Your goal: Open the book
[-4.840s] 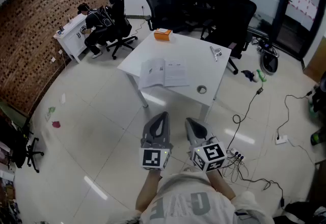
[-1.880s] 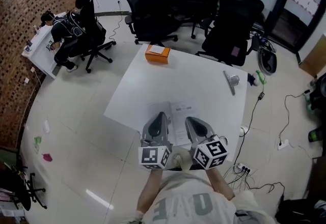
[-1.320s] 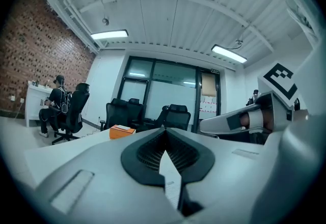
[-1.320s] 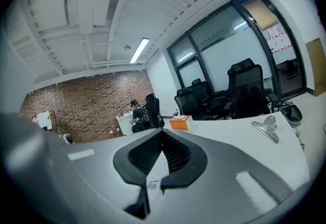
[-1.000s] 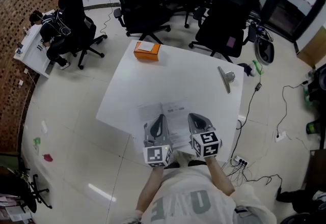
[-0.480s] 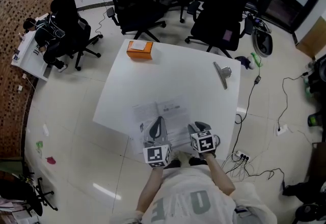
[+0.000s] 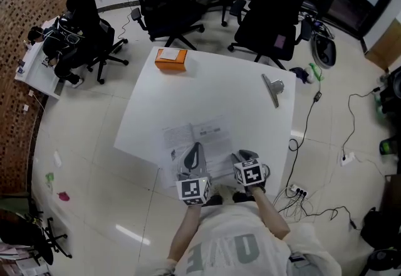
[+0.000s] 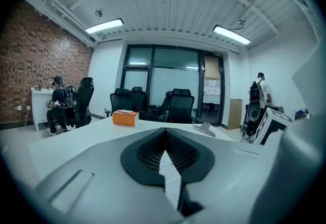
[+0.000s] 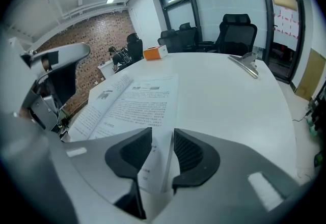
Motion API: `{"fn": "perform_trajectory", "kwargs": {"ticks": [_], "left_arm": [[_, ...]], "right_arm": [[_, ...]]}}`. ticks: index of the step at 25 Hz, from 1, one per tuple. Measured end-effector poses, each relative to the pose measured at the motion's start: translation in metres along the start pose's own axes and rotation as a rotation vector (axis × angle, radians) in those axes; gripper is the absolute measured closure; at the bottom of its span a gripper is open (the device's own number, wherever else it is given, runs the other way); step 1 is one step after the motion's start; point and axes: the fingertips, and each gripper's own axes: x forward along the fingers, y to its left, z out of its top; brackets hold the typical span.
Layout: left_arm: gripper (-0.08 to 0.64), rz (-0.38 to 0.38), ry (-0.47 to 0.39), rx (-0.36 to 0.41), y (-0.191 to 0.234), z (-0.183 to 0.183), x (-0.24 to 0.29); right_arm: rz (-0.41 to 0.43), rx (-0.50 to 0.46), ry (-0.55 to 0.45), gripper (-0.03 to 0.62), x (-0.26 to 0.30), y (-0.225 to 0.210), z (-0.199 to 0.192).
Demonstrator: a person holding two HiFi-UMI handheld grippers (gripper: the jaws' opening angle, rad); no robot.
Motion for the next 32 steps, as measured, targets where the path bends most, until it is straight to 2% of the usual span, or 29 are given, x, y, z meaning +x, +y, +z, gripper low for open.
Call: {"fn": "perform_trajectory", "kwargs": {"ticks": [4,7,10,12,22,29,32], "left_arm": [[0.544,0.002,0.002,0.000,-0.001,-0.002,-0.002],[0.545,0.006,0.003,-0.003,0.000,-0.004,-0.003],[0.545,0.009,0.005,-0.008,0.001,-0.005,-0.004],[0.545,0.012,0.005,-0.012,0.003,-0.006,-0.005],[0.545,-0.015,0.008,-0.017,-0.008,-0.008,-0.004],[0.545,0.000,-0.008,-0.025,-0.006,-0.009,-0.015],[0.545,-0.025,-0.047,0.022,-0.009,-0.013,-0.021]], "right_arm": [[-0.008,-0.003,0.000,0.456,0.001,0.000,0.000],[-0.032,0.006,-0.006,0.494,0.000,-0.007,0.001],[-0.069,-0.005,-0.011,0.567,-0.002,-0.012,0.004],[-0.078,-0.014,-0.012,0.585,-0.005,-0.012,0.007],[-0.021,-0.050,-0.102,0.589,-0.031,0.018,0.033],[0.021,-0.060,-0.141,0.589,-0.042,0.033,0.039],[0.054,-0.073,-0.164,0.589,-0.048,0.046,0.048]]}}
